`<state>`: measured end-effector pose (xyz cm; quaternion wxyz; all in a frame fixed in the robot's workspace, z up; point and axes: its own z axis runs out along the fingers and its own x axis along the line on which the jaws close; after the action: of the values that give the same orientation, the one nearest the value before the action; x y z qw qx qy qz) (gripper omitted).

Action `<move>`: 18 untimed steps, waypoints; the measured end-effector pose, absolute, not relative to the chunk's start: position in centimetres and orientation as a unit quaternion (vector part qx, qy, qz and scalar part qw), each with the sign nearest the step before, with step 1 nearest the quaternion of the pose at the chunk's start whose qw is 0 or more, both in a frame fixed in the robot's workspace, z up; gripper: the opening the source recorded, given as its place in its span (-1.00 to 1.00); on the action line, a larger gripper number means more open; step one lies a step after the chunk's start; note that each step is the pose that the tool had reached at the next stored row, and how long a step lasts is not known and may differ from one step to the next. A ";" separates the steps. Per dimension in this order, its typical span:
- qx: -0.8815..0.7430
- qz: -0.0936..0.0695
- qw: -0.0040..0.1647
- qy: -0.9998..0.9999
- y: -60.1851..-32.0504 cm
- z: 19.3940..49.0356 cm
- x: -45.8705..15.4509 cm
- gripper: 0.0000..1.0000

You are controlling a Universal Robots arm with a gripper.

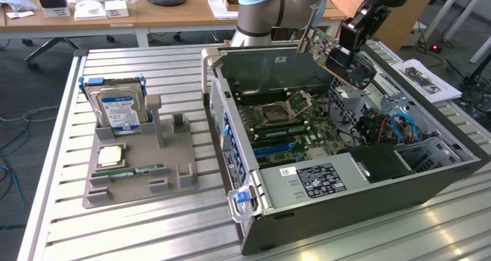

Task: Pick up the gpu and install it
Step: 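Insert the gpu into the slot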

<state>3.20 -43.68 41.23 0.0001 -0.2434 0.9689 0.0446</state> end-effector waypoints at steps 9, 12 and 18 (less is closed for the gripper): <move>-0.322 0.044 -0.004 0.946 -43.7 41.1 3.2 -0.47; -0.348 0.044 -0.005 0.936 -43.7 41.1 3.2 -0.47; -0.398 0.044 -0.007 0.916 -43.7 41.0 3.2 -0.47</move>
<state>3.20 -43.68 40.96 -0.0072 -0.3979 0.9164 0.0440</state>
